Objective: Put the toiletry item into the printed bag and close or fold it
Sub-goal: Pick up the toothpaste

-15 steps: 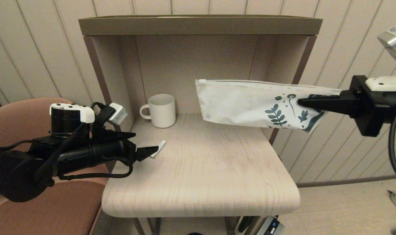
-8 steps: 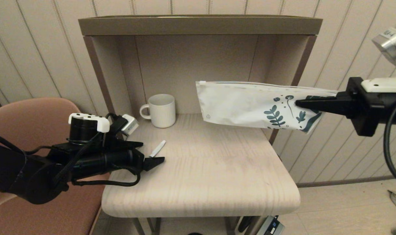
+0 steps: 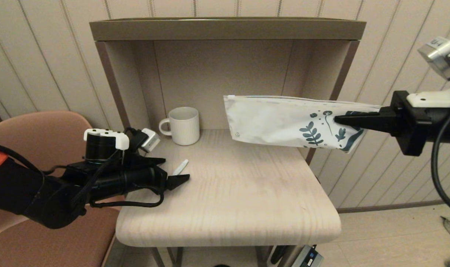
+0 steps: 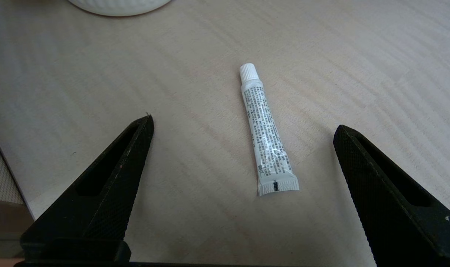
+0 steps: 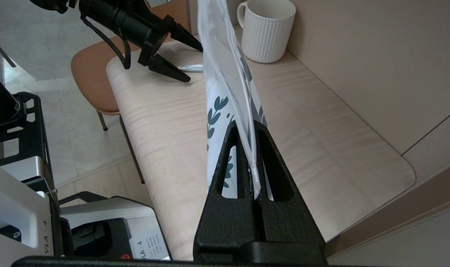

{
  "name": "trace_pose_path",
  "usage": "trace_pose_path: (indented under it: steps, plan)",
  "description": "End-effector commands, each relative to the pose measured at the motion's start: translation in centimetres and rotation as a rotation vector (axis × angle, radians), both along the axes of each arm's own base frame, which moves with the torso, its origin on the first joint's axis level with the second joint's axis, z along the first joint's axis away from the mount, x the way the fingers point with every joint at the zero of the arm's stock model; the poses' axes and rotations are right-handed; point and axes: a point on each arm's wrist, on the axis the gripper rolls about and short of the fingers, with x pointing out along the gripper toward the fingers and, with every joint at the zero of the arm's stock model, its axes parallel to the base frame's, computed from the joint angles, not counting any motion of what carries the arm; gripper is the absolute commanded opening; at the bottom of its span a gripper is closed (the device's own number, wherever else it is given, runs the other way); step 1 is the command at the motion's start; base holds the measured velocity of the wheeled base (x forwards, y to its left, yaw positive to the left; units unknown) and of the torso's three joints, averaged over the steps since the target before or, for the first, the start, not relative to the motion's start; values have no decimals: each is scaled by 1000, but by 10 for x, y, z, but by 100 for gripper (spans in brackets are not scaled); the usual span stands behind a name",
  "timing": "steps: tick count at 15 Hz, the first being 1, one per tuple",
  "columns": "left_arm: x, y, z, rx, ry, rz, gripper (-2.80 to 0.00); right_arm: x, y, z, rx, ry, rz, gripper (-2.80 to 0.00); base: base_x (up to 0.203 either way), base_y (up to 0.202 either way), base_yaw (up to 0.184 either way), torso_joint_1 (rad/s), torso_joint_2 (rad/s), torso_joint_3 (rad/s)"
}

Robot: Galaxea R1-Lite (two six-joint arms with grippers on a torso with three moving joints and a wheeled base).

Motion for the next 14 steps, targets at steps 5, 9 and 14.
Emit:
trace_pose_path:
  steps: [5,9,14]
  plan:
    - [-6,2,3,-8,1,-7,-280,0,0,0,1,-1,6,-280,0,0,0,0,0,0]
    - [-7,2,3,-14,3,-15,-280,1,0,-1,1,2,7,-280,0,0,0,0,0,0]
    - [-8,2,4,-18,4,-23,-280,1,0,-3,0,8,8,-280,0,0,0,0,0,0]
